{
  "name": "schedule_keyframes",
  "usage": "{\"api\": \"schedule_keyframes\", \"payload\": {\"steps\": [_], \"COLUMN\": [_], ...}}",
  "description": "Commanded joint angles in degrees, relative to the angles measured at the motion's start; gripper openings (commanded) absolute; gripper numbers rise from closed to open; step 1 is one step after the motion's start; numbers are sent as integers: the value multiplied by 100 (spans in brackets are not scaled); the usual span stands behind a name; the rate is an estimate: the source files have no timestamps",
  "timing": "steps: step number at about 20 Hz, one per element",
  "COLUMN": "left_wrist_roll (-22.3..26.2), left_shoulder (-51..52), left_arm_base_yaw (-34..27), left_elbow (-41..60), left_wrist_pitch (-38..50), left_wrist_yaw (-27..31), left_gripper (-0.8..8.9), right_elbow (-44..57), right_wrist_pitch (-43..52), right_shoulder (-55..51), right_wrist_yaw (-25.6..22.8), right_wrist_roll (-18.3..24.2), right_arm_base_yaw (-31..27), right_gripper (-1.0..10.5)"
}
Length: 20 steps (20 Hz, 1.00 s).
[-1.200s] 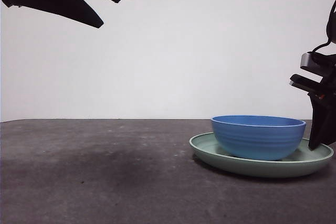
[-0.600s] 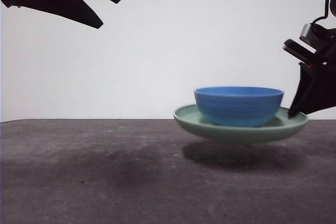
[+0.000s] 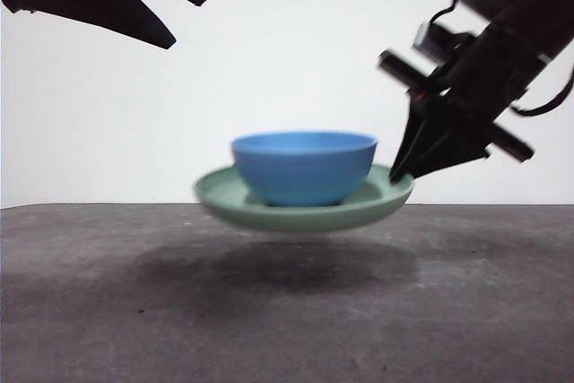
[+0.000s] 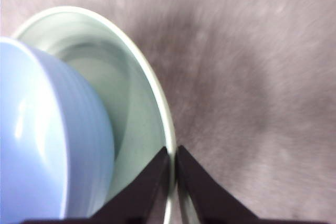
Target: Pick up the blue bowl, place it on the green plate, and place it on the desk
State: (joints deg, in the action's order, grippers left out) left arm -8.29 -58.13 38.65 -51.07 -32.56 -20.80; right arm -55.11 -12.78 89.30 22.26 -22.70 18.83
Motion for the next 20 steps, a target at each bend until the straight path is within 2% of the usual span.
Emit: {"api": "schedule_keyframes", "payload": {"steps": [1, 7, 14, 15, 17, 20], "left_wrist_roll": [-13, -13, -13, -13, -13, -13], "left_shoulder": [-28, -28, -28, -28, -28, -28], "left_arm_base_yaw": [42, 42, 42, 42, 42, 42], "left_elbow": [-55, -55, -55, -55, -55, -55], "left_wrist_pitch": [44, 4, -83, -94, -103, -144], "left_wrist_yaw": [-15, -15, -15, -15, -15, -15], "left_gripper": [223, 223, 223, 223, 223, 223], "right_elbow": [-326, -769, -769, -769, -769, -769], "right_wrist_pitch": [101, 101, 35, -20, -92, -103], "right_shoulder": [407, 1259, 1379, 1379, 1379, 1366], "right_wrist_yaw": [-83, -153, -280, -284, -315, -352], "right_wrist_roll": [-199, -243, -210, -210, -210, -210], "right_arm_base_yaw": [184, 280, 275, 273, 273, 273], "right_gripper": [8, 8, 10, 37, 167, 189]}}
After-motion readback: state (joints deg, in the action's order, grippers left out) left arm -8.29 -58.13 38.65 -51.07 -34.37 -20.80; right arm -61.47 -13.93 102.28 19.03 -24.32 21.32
